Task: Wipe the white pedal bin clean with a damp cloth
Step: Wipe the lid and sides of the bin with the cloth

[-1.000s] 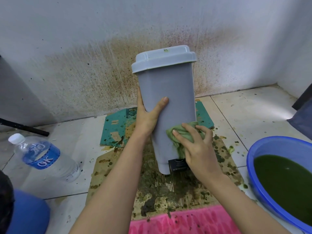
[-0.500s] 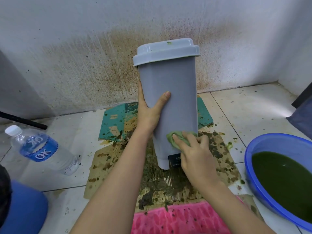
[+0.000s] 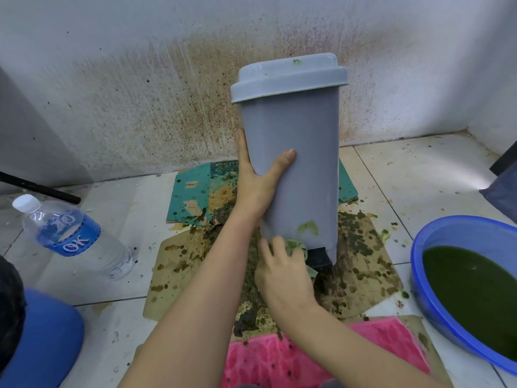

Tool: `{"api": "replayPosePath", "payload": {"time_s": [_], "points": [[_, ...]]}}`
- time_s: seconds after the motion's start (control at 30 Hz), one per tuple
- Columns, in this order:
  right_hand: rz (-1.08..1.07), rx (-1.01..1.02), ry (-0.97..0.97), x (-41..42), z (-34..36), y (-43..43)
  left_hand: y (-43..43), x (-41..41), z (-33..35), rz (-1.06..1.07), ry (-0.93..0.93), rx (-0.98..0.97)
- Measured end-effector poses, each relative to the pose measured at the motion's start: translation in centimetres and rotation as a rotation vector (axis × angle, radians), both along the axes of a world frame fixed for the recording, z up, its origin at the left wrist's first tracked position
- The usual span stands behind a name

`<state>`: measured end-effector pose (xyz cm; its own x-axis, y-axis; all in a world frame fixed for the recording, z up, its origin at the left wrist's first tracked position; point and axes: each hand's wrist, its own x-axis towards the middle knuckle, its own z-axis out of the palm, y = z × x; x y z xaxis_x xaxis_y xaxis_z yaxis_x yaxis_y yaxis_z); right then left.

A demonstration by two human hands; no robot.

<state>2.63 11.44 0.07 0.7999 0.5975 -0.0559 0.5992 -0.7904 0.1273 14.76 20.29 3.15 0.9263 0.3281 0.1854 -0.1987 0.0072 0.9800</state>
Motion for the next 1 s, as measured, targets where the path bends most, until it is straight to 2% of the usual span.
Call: {"api": "replayPosePath", "payload": {"time_s": [0.13,0.2,0.3,0.4,0.57,0.7,0.77,0.8,0.87,1.0], "points": [[0.003,-0.112,0.068,-0.1,-0.1,1.4,-0.1,-0.6,-0.4,-0.006,0.0,0.005],[-0.045,0.025,0.074,-0.2,0.8,0.9,0.1,-0.6,-0.5,-0.017,0.005,-0.012],[-0.114,0.353,-0.175,0.8,2.6,-1.8,0.7,-0.2,-0.1,-0.015,0.018,-0.051],[-0.105,0.528,-0.265,3.1,3.0,-4.8,0.8,0.4,0.2,-0.015,0.01,-0.065],[-0.054,0.451,-0.209,2.8,0.7,-7.4,1.0,0.6,0.4,-0.023,0.028,-0.066],[-0.178,0.469,0.013,3.3,0.0,-8.3,0.5,-0.2,0.2,-0.041,0.03,-0.02],[-0.264,0.654,0.192,4.5,0.0,-9.2,0.2,-0.6,-0.1,-0.039,0.032,-0.038],[-0.297,0.796,0.209,5.0,0.3,-9.4,0.2,-0.7,-0.1,-0.039,0.034,-0.056],[-0.303,0.97,0.106,5.5,0.4,-9.8,0.3,-0.5,0.3,-0.038,0.042,-0.076],[-0.28,0.906,-0.028,4.4,-1.5,-10.6,0.3,0.1,0.7,-0.035,0.067,-0.088]]}}
